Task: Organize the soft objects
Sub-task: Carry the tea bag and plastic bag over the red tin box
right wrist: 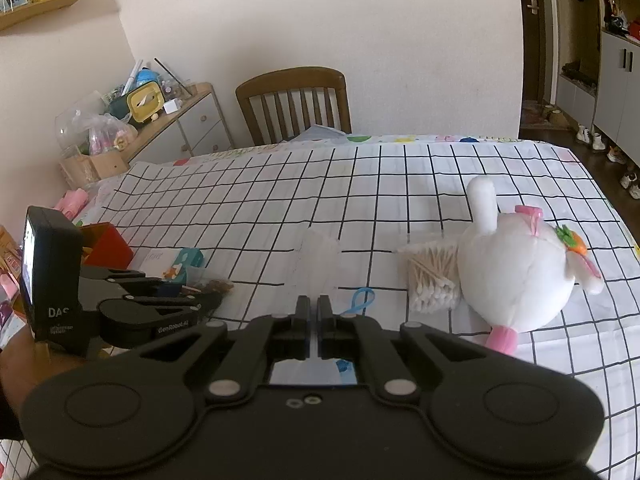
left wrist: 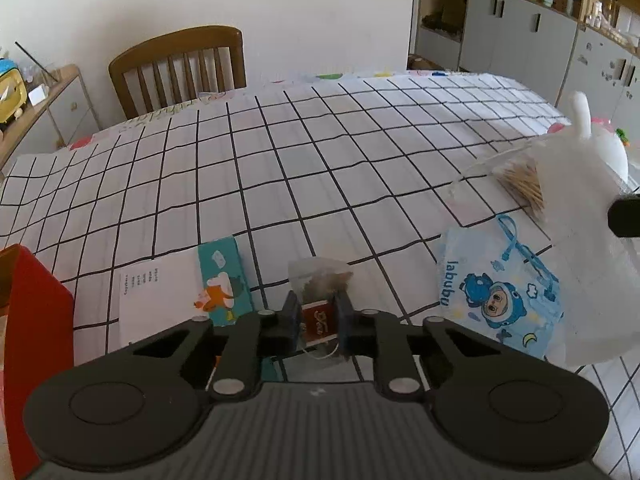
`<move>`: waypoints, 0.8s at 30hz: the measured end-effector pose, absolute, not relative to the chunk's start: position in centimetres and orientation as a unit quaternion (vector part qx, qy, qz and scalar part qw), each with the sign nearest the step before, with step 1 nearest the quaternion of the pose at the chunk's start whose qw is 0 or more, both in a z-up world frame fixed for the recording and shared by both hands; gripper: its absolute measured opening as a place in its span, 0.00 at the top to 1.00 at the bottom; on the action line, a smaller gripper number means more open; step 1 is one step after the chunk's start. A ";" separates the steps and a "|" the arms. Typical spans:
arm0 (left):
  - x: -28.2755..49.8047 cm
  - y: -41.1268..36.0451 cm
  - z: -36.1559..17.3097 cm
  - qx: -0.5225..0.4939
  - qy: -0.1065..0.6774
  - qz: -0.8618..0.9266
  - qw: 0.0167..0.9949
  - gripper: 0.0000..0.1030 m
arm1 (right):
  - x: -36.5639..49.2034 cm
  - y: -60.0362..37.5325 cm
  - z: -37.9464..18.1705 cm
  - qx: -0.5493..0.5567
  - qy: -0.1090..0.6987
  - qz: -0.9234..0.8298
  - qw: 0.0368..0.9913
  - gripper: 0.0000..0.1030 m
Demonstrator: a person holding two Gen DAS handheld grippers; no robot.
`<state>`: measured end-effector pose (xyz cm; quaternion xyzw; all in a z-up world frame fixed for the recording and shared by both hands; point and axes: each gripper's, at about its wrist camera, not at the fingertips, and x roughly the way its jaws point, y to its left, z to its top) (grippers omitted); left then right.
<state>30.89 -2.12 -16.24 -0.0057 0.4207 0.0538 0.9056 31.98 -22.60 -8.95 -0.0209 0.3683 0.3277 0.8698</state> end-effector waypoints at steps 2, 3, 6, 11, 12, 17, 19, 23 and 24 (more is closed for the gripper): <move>30.5 -1.8 -16.0 -0.014 0.417 0.055 0.907 0.86 | 31.8 -22.6 -8.8 -0.022 0.366 0.328 0.871 0.98; 30.3 -1.7 -15.9 -0.018 0.415 0.056 0.908 0.86 | 31.7 -22.6 -8.6 -0.021 0.365 0.329 0.871 0.98; 29.7 -1.0 -15.2 -0.036 0.407 0.059 0.911 0.86 | 31.3 -22.4 -8.1 -0.020 0.360 0.333 0.872 0.98; 28.1 -0.3 -13.4 -0.051 0.391 0.054 0.917 0.86 | 30.1 -21.8 -6.5 -0.018 0.348 0.347 0.871 0.98; 27.7 -0.1 -12.9 -0.056 0.390 0.051 0.918 0.86 | 29.9 -21.6 -6.2 -0.019 0.345 0.351 0.870 0.98; 26.1 1.0 -11.3 -0.071 0.388 0.046 0.918 0.86 | 28.6 -20.3 -4.5 -0.024 0.334 0.371 0.866 0.98; 25.2 1.6 -10.5 -0.077 0.385 0.046 0.919 0.86 | 28.0 -19.5 -3.9 -0.025 0.329 0.378 0.865 0.98; 23.4 2.9 -9.0 -0.085 0.374 0.048 0.922 0.86 | 26.9 -17.9 -3.2 -0.026 0.325 0.391 0.861 0.98; 22.8 3.3 -8.6 -0.086 0.372 0.050 0.923 0.86 | 26.5 -17.4 -3.0 -0.027 0.323 0.395 0.860 0.98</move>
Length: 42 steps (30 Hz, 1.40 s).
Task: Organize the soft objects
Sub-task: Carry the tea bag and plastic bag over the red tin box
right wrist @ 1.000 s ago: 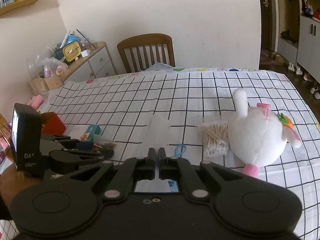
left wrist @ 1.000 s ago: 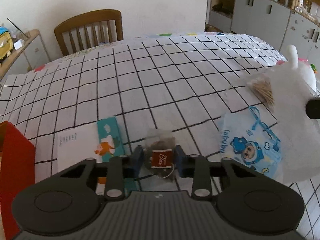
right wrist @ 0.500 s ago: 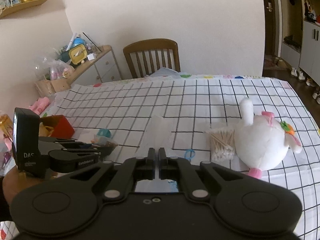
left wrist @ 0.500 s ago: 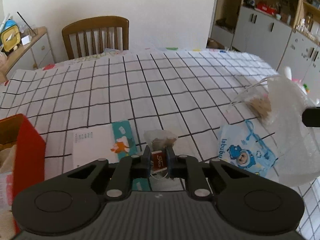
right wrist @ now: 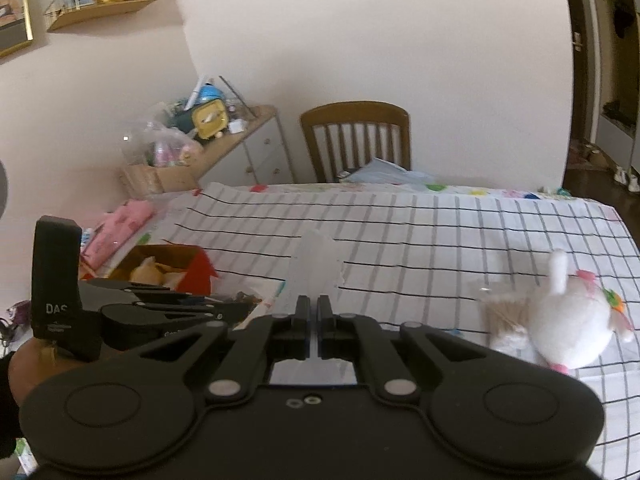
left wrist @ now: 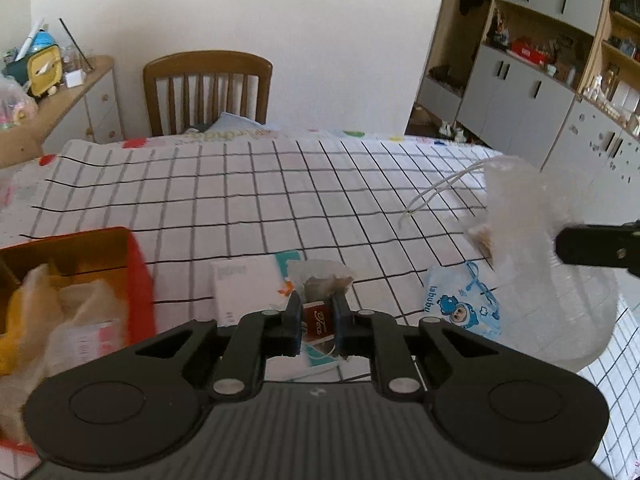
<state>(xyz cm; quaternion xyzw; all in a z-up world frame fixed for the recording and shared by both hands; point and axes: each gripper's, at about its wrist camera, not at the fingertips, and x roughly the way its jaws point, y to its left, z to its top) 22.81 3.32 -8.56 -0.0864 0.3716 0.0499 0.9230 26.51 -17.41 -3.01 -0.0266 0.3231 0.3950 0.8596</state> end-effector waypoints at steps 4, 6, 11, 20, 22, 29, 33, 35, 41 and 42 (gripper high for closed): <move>20.9 4.8 -6.9 -0.083 0.361 0.057 0.927 0.86 | 25.1 -15.2 -2.2 -0.030 0.318 0.411 0.854 0.98; 19.9 5.7 -6.1 -0.081 0.356 0.063 0.929 0.86 | 24.5 -14.1 -1.9 -0.031 0.315 0.419 0.851 0.98; 17.7 8.6 -4.7 -0.083 0.349 0.081 0.930 0.86 | 23.0 -11.0 -1.1 -0.032 0.308 0.437 0.845 0.98; 14.6 14.1 -3.6 -0.078 0.349 0.109 0.928 0.86 | 21.4 -5.1 -0.6 -0.025 0.313 0.455 0.833 0.98; 14.2 15.2 -3.7 -0.076 0.352 0.113 0.926 0.86 | 21.3 -3.7 -0.8 -0.022 0.320 0.455 0.830 0.98; 13.6 18.8 -4.8 -0.075 0.368 0.120 0.919 0.86 | 21.4 0.7 -2.2 -0.023 0.341 0.453 0.823 0.98; 13.4 20.5 -5.9 -0.073 0.380 0.124 0.914 0.86 | 21.2 3.2 -3.3 -0.036 0.349 0.452 0.820 0.98; 13.4 21.2 -6.3 -0.074 0.384 0.127 0.912 0.86 | 21.1 4.4 -4.0 -0.046 0.354 0.452 0.818 0.98; 14.0 22.9 -7.5 -0.074 0.394 0.133 0.906 0.86 | 21.6 7.1 -6.4 -0.069 0.373 0.438 0.815 0.98; 14.2 23.1 -7.6 -0.076 0.394 0.133 0.906 0.86 | 21.7 7.3 -6.7 -0.071 0.377 0.434 0.815 0.98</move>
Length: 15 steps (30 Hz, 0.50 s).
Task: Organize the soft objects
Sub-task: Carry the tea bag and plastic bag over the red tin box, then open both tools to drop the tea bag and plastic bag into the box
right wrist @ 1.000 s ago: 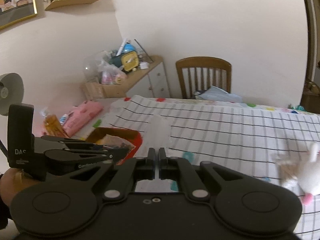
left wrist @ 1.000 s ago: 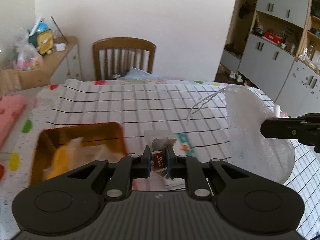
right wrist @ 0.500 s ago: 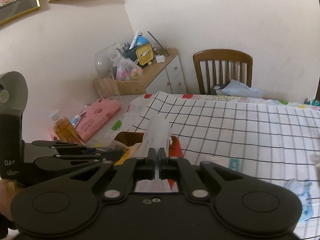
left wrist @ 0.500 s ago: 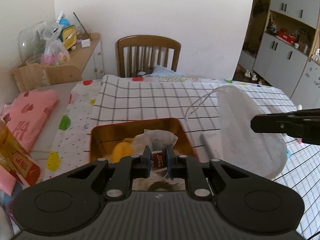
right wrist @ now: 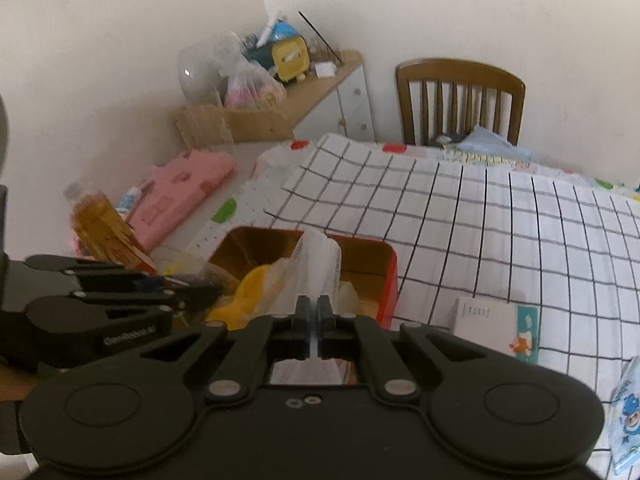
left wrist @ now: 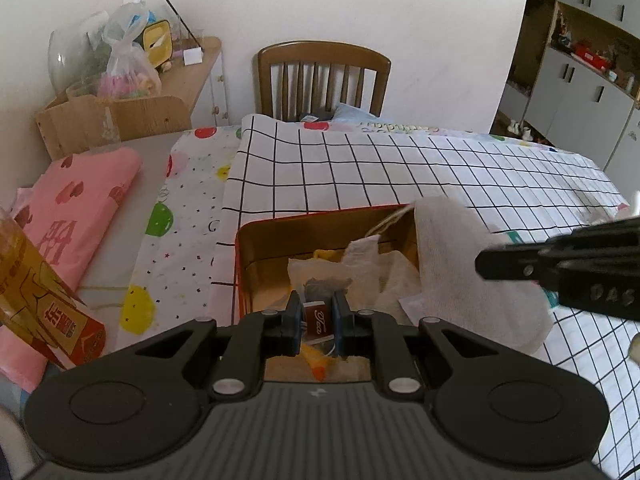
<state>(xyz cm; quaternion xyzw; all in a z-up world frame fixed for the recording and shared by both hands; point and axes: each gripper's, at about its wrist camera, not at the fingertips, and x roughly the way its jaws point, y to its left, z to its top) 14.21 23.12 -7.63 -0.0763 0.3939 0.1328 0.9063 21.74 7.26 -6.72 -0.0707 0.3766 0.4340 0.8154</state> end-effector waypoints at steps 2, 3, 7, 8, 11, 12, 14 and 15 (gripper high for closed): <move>14.6 23.3 -7.7 -0.078 0.392 0.130 0.907 0.86 | 22.1 7.8 -7.5 -0.076 0.384 0.426 0.816 0.98; 14.9 23.2 -7.6 -0.079 0.390 0.126 0.909 0.86 | 22.2 8.2 -7.9 -0.079 0.386 0.425 0.815 0.98; 16.1 22.5 -7.9 -0.068 0.390 0.106 0.912 0.86 | 22.2 9.3 -9.0 -0.105 0.387 0.418 0.815 0.98; 16.4 22.2 -8.1 -0.064 0.393 0.101 0.912 0.86 | 22.1 9.5 -9.2 -0.110 0.387 0.417 0.815 0.98; 17.2 21.7 -9.1 -0.057 0.405 0.092 0.908 0.86 | 22.0 9.9 -9.6 -0.121 0.386 0.414 0.815 0.97; 17.3 21.7 -9.4 -0.058 0.409 0.090 0.906 0.86 | 21.9 9.9 -9.7 -0.123 0.385 0.414 0.816 0.96; 17.5 21.8 -10.0 -0.063 0.415 0.084 0.904 0.86 | 21.8 9.9 -9.8 -0.127 0.385 0.413 0.815 0.92; 17.7 21.8 -10.2 -0.066 0.417 0.078 0.903 0.86 | 21.9 9.9 -9.8 -0.128 0.386 0.414 0.814 0.90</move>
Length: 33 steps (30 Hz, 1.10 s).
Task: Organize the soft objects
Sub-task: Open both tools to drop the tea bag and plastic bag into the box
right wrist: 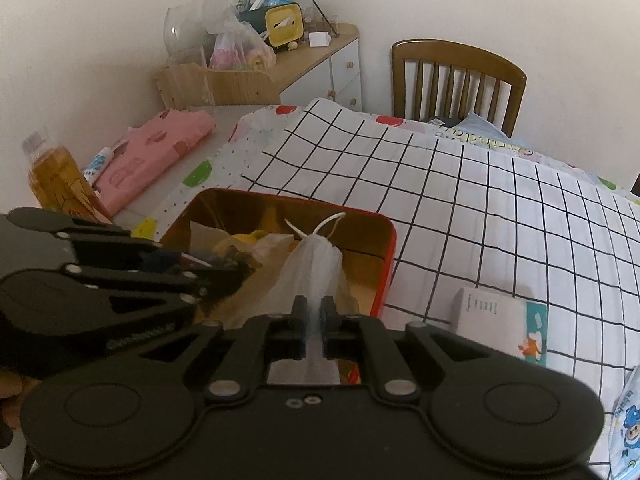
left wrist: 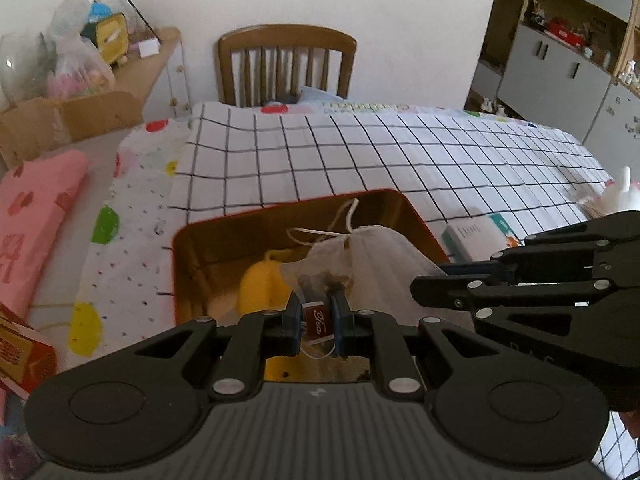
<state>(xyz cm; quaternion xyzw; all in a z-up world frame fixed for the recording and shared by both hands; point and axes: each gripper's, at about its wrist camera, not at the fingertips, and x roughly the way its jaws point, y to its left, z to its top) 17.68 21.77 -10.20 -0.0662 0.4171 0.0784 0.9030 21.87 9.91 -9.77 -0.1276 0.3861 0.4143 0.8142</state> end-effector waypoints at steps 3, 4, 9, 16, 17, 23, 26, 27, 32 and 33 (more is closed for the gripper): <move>18.0 21.7 -10.8 -0.066 0.424 0.072 0.900 0.86 | 21.9 9.9 -9.9 -0.134 0.387 0.418 0.811 0.85; 18.0 21.7 -10.9 -0.068 0.426 0.070 0.900 0.86 | 21.8 9.9 -9.9 -0.138 0.387 0.419 0.810 0.84; 18.0 22.0 -11.2 -0.080 0.430 0.066 0.897 0.86 | 21.8 9.5 -10.0 -0.139 0.386 0.423 0.808 0.76; 17.7 22.1 -11.0 -0.082 0.431 0.069 0.896 0.78 | 21.5 8.8 -9.6 -0.133 0.382 0.434 0.805 0.65; 17.6 22.0 -11.0 -0.082 0.430 0.069 0.897 0.77 | 21.4 8.7 -9.4 -0.131 0.381 0.435 0.805 0.64; 17.1 21.8 -10.4 -0.085 0.425 0.068 0.899 0.53 | 21.0 7.9 -8.6 -0.123 0.377 0.443 0.804 0.63; 16.6 21.7 -9.9 -0.086 0.417 0.070 0.902 0.42 | 20.7 7.2 -8.2 -0.119 0.374 0.443 0.806 0.62; 16.4 21.7 -9.7 -0.088 0.416 0.069 0.902 0.42 | 20.7 7.0 -8.0 -0.117 0.373 0.444 0.806 0.62; 15.5 21.1 -8.5 -0.085 0.405 0.074 0.907 0.34 | 20.0 5.6 -6.8 -0.115 0.357 0.447 0.812 0.58; 15.2 20.9 -8.2 -0.084 0.402 0.076 0.909 0.31 | 19.9 5.2 -6.5 -0.112 0.355 0.449 0.812 0.57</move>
